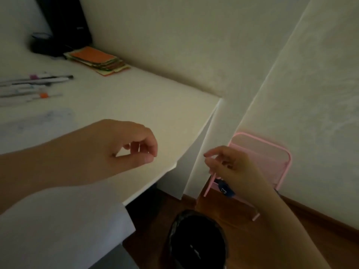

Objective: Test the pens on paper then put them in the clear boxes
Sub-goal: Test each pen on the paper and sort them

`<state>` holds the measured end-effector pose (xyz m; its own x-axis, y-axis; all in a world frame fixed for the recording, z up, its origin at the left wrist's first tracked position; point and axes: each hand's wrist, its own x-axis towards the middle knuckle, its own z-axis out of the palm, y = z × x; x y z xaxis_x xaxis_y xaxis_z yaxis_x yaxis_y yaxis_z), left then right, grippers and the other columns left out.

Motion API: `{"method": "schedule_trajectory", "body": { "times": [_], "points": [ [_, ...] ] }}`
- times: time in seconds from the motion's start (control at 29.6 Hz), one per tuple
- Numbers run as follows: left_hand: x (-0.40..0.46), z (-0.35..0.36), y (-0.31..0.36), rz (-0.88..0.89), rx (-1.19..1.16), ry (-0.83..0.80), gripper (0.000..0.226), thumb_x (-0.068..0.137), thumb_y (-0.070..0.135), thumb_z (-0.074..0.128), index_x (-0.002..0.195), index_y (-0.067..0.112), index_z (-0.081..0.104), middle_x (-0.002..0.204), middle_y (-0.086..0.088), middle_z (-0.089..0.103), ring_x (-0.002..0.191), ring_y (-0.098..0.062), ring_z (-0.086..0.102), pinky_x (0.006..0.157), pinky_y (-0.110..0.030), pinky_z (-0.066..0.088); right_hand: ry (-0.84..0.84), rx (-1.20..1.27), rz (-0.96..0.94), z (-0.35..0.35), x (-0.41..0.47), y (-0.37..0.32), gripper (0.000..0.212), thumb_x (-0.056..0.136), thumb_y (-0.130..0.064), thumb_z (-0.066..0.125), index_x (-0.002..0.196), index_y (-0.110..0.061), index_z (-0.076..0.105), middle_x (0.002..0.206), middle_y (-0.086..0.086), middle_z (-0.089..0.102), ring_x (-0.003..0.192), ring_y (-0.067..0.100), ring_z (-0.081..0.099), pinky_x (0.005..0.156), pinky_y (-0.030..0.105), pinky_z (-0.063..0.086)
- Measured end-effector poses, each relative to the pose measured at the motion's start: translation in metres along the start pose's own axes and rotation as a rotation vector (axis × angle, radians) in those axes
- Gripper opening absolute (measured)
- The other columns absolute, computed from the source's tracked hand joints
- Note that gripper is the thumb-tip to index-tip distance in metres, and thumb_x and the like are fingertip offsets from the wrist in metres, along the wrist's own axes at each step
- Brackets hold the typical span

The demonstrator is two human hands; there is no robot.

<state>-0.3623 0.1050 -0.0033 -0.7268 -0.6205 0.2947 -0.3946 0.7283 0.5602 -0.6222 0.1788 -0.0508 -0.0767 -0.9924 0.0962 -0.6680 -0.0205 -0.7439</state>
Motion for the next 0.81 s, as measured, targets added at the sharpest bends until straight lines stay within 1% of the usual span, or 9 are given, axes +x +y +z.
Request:
{"method": "schedule_trajectory", "body": {
  "times": [0.1,0.17,0.27,0.37,0.44,0.54,0.61,0.68,0.81],
  "points": [
    [-0.022,-0.04,-0.024,-0.038,0.144,0.009,0.026,0.074,0.065,0.041,0.082,0.045,0.056,0.085,0.023,0.061,0.082,0.002,0.058,0.065,-0.013,0.042,-0.098,0.056,-0.19,0.02,0.032,-0.068,0.016,0.076,-0.045,0.055,0.087,-0.036,0.064,0.072,-0.005,0.068,0.064,0.007,0.063,0.066,0.025,0.054],
    [-0.041,-0.066,-0.039,-0.065,0.209,0.04,0.033,0.08,0.068,0.033,0.086,0.043,0.054,0.09,0.023,0.06,0.081,0.002,0.057,0.068,-0.007,0.04,-0.209,0.034,-0.304,0.042,0.053,-0.107,0.019,0.078,-0.044,0.055,0.091,-0.034,0.065,0.072,-0.004,0.067,0.065,0.009,0.061,0.066,0.029,0.053],
    [-0.077,-0.099,-0.069,-0.21,0.239,0.127,0.038,0.077,0.072,0.032,0.088,0.043,0.055,0.09,0.022,0.061,0.079,0.0,0.058,0.067,-0.01,0.042,-0.397,-0.074,-0.423,0.082,0.083,-0.156,0.016,0.084,-0.045,0.053,0.095,-0.038,0.062,0.075,-0.01,0.064,0.069,0.004,0.059,0.065,0.02,0.049],
    [-0.109,-0.124,-0.096,-0.348,0.238,0.228,0.032,0.072,0.067,0.043,0.089,0.043,0.057,0.087,0.021,0.063,0.075,-0.005,0.06,0.063,-0.018,0.046,-0.496,-0.134,-0.465,0.118,0.115,-0.188,0.013,0.087,-0.043,0.054,0.095,-0.037,0.062,0.078,-0.011,0.064,0.07,0.004,0.058,0.065,0.019,0.047],
    [-0.129,-0.134,-0.114,-0.431,0.232,0.289,0.028,0.071,0.06,0.048,0.089,0.041,0.058,0.087,0.021,0.064,0.075,-0.007,0.06,0.065,-0.02,0.047,-0.509,-0.153,-0.473,0.146,0.139,-0.205,0.012,0.087,-0.039,0.056,0.093,-0.033,0.064,0.08,-0.009,0.064,0.07,0.004,0.057,0.066,0.019,0.046],
    [-0.148,-0.133,-0.135,-0.524,0.202,0.351,0.004,0.08,0.037,0.058,0.081,0.034,0.062,0.092,0.022,0.06,0.081,-0.006,0.056,0.068,-0.016,0.044,-0.465,-0.235,-0.483,0.189,0.177,-0.222,0.013,0.087,-0.033,0.059,0.094,-0.026,0.066,0.084,-0.006,0.062,0.069,0.004,0.053,0.066,0.019,0.043],
    [-0.15,-0.126,-0.14,-0.515,0.196,0.398,0.017,0.074,0.046,0.052,0.086,0.036,0.059,0.095,0.021,0.058,0.083,-0.007,0.054,0.069,-0.013,0.042,-0.387,-0.339,-0.473,0.208,0.193,-0.225,0.014,0.087,-0.032,0.058,0.099,-0.026,0.064,0.094,-0.005,0.061,0.075,0.007,0.051,0.071,0.022,0.043],
    [-0.152,-0.126,-0.145,-0.469,0.173,0.445,0.03,0.067,0.053,0.042,0.091,0.041,0.053,0.092,0.019,0.059,0.079,-0.008,0.054,0.067,-0.011,0.041,-0.315,-0.427,-0.498,0.225,0.203,-0.23,0.02,0.088,-0.031,0.056,0.107,-0.027,0.06,0.107,-0.004,0.057,0.086,0.009,0.048,0.078,0.024,0.041],
    [-0.156,-0.122,-0.153,-0.365,0.152,0.394,0.022,0.073,0.046,0.045,0.092,0.038,0.052,0.087,0.016,0.059,0.067,-0.003,0.051,0.062,-0.01,0.04,-0.235,-0.567,-0.7,0.248,0.204,-0.241,0.033,0.091,-0.03,0.052,0.123,-0.023,0.052,0.124,-0.002,0.051,0.114,0.015,0.044,0.094,0.027,0.035]
  ]
}}
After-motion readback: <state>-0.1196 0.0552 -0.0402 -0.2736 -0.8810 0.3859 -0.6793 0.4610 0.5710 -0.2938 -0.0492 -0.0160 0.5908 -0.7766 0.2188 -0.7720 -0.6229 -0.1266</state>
